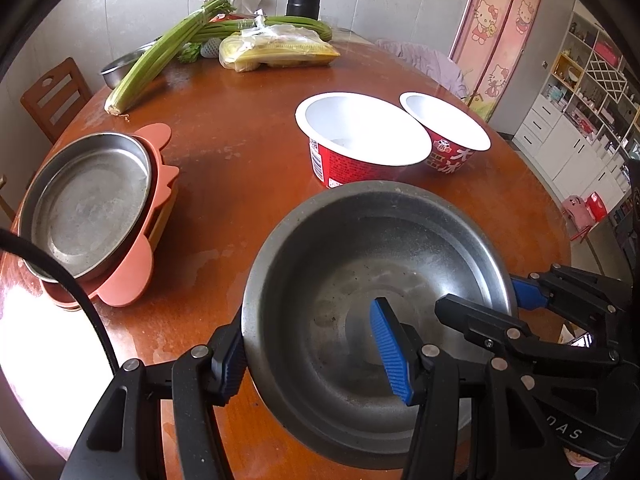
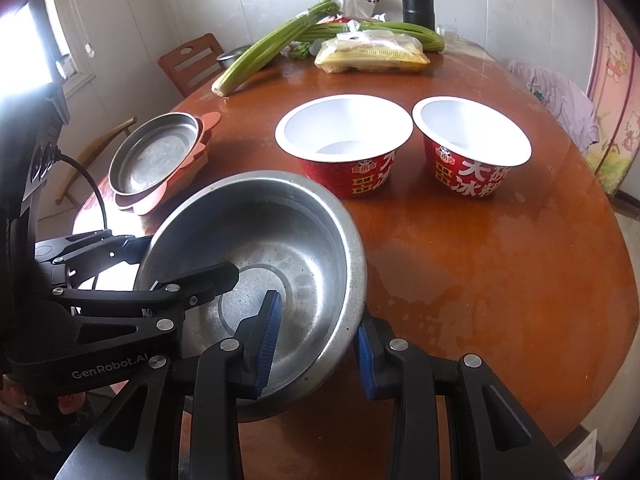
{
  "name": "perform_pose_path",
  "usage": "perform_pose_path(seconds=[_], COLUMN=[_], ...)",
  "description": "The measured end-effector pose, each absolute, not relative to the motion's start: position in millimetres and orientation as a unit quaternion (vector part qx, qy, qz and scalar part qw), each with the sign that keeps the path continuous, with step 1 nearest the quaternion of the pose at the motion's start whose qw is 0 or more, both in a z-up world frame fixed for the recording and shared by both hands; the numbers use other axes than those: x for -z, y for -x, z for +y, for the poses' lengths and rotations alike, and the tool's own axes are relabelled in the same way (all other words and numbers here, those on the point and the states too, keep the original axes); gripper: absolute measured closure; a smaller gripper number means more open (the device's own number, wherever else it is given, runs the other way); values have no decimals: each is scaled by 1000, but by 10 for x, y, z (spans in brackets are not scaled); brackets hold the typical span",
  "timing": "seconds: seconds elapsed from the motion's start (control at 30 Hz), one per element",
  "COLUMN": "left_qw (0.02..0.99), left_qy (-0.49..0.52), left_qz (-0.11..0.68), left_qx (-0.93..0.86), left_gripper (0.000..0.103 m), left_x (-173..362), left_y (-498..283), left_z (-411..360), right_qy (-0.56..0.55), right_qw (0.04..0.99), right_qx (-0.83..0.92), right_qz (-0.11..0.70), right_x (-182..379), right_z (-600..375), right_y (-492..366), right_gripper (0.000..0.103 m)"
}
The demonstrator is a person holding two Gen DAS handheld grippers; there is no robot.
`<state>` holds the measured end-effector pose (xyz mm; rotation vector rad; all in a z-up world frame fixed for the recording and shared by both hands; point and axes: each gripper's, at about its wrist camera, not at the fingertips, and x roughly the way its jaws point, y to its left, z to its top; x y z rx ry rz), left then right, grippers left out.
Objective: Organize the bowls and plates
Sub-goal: 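Lift the deep steel bowl with the left gripper and carry it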
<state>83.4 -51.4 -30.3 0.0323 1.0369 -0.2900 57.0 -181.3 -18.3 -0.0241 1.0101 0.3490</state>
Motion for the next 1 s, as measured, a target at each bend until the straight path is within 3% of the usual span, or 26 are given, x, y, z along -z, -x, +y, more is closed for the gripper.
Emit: perform_pose_path(seconds=[1.0], left_qw=[861], left_qy=[-34], left_qz=[491], left_qx=[130], left_gripper=[44], left_x=[333], left_y=[-862], left_z=[-542], right_qy=[4], right_qw=[856], right_qx=[-175], right_qz=[487], right_x=[224], right_z=[-1809], right_y=[-637], right_gripper=[65])
